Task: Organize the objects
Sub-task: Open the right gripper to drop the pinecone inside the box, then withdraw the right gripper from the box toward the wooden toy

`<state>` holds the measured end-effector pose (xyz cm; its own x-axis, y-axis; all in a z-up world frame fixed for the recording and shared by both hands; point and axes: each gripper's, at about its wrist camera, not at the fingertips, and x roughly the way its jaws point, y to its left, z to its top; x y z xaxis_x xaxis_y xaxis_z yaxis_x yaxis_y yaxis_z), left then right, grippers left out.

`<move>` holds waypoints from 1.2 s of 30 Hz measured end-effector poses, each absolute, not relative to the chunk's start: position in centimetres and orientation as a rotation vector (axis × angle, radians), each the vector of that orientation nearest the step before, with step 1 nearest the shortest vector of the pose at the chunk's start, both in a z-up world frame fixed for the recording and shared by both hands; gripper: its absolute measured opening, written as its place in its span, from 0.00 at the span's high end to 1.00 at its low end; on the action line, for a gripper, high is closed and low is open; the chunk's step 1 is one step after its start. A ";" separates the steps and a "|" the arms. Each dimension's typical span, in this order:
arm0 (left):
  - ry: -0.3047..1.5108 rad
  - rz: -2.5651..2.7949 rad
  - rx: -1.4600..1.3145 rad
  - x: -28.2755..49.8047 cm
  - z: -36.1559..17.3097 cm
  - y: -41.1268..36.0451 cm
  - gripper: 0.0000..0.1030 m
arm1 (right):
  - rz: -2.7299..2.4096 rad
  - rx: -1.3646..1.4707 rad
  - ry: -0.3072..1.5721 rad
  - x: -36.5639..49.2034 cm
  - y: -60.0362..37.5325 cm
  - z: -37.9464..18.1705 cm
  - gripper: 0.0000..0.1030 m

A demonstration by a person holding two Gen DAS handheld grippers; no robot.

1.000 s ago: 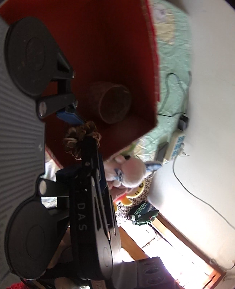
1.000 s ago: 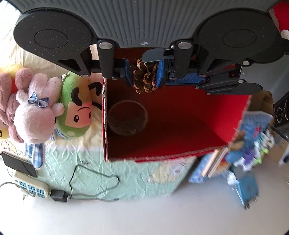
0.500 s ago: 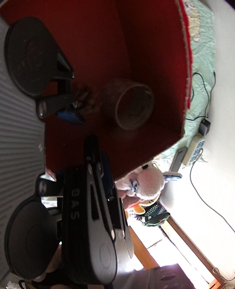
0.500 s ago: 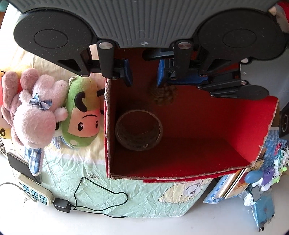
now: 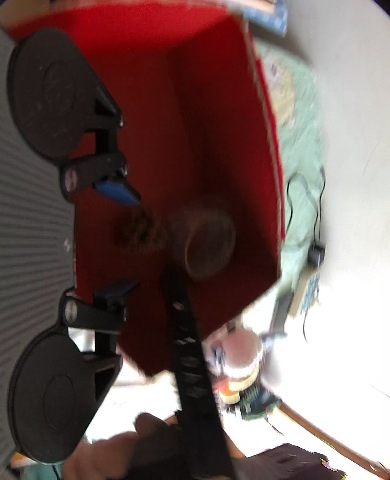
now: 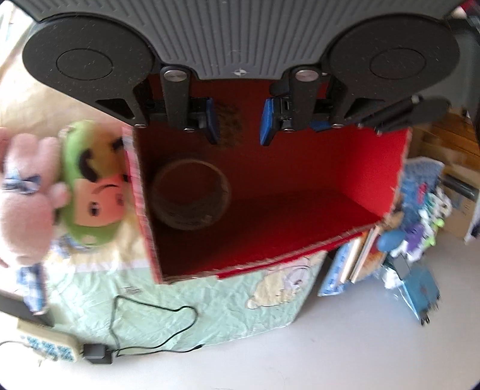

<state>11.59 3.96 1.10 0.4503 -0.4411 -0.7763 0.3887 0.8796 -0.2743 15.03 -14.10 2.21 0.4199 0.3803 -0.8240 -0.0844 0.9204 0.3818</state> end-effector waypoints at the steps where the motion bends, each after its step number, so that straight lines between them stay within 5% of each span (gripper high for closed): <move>1: 0.970 -0.480 -0.038 11.4 1.2 4.3 0.46 | 0.306 0.319 1.110 15.6 -13.6 2.0 0.69; 12: 1.017 -0.233 0.045 11.7 0.3 6.4 0.34 | 0.243 0.343 1.289 18.6 -10.1 -2.2 0.70; 36: 1.001 -0.115 0.143 11.2 2.1 3.3 0.28 | 0.174 0.273 0.986 9.9 -14.4 3.3 0.61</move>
<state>11.20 3.34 2.13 0.5348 -0.0304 -0.8445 0.1620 0.9845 0.0672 9.85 -14.40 3.33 0.5419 0.2674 -0.7968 -0.0216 0.9521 0.3049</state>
